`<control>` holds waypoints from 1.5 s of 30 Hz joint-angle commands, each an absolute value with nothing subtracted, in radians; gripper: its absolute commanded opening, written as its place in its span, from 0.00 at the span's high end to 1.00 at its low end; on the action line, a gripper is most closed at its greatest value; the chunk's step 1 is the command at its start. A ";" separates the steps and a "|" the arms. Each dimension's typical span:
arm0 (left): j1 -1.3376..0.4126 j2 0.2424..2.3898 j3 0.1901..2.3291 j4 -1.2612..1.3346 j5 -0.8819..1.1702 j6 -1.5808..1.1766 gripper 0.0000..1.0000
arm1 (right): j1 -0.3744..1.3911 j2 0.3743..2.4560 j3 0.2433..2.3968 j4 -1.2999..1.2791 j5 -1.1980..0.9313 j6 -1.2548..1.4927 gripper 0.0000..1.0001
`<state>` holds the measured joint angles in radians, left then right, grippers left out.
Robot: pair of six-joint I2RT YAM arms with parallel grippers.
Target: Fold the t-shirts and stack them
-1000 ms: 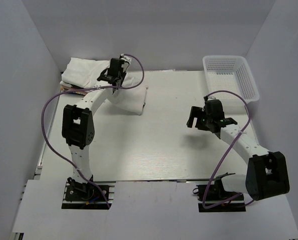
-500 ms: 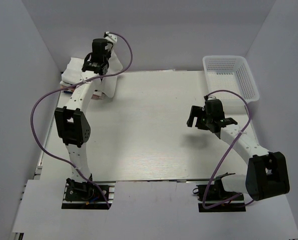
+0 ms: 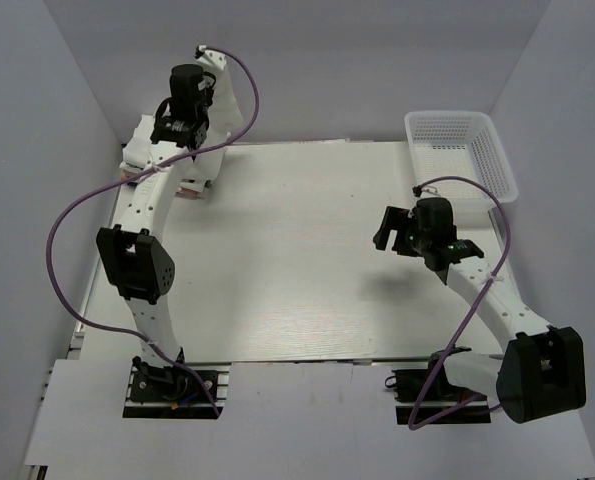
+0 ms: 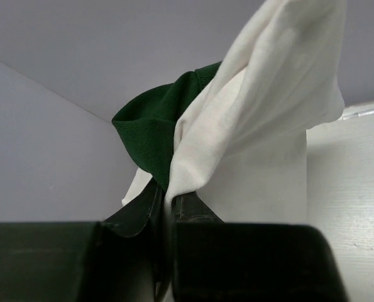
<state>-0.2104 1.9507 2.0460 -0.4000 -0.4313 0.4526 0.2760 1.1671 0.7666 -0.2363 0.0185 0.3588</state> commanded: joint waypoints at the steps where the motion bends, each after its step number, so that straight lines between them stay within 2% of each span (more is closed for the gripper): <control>1: -0.196 1.861 2.089 -0.322 -0.456 0.436 1.00 | 0.279 1.155 0.767 -0.210 0.012 0.359 0.10; 12: -0.114 1.997 2.098 -0.268 -0.476 0.436 1.00 | 0.279 1.247 0.828 -0.227 0.009 0.364 0.10; 24: 0.052 2.317 2.345 -0.232 -0.466 0.270 0.99 | 0.282 1.448 0.983 -0.253 -0.054 0.391 0.10; 26: 0.084 2.356 2.367 -0.232 -0.480 0.238 0.94 | 0.278 1.468 1.005 -0.259 -0.061 0.397 0.10; 27: 0.095 2.371 2.379 -0.232 -0.480 0.223 0.87 | 0.282 1.488 1.018 -0.261 -0.069 0.400 0.10; 28: 0.116 2.399 2.399 -0.247 -0.489 0.192 0.73 | 0.284 1.508 1.034 -0.264 -0.080 0.400 0.10; 29: 0.117 2.410 2.399 -0.247 -0.489 0.177 0.73 | 0.284 1.531 1.041 -0.267 -0.080 0.400 0.10; 30: 0.138 2.410 2.410 -0.258 -0.480 0.158 0.67 | 0.287 1.545 1.055 -0.275 -0.090 0.406 0.10; 31: 0.149 2.425 2.421 -0.271 -0.468 0.138 0.50 | 0.290 1.563 1.064 -0.278 -0.095 0.405 0.10; 32: 0.159 2.439 2.431 -0.285 -0.457 0.088 0.41 | 0.288 1.584 1.075 -0.279 -0.103 0.406 0.10; 33: 0.181 2.439 2.453 -0.313 -0.427 0.060 0.35 | 0.294 1.597 1.086 -0.285 -0.110 0.410 0.10; 34: 0.190 2.439 2.453 -0.324 -0.408 0.031 0.22 | 0.299 1.617 1.104 -0.291 -0.118 0.410 0.10; 36: 0.210 2.439 2.467 -0.347 -0.350 -0.055 0.11 | 0.305 1.626 1.114 -0.295 -0.127 0.411 0.10; 37: 0.225 2.439 2.467 -0.356 -0.333 -0.080 0.01 | 0.314 1.629 1.118 -0.295 -0.133 0.413 0.10; 45: 0.305 2.418 2.479 -0.503 -0.218 -0.369 0.01 | 0.333 1.603 1.120 -0.307 -0.124 0.413 0.10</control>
<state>0.2871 2.4878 2.4474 -0.4179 -0.2996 -0.2134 0.3264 1.6367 1.0824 -0.2924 -0.1158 0.4110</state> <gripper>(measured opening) 0.987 0.896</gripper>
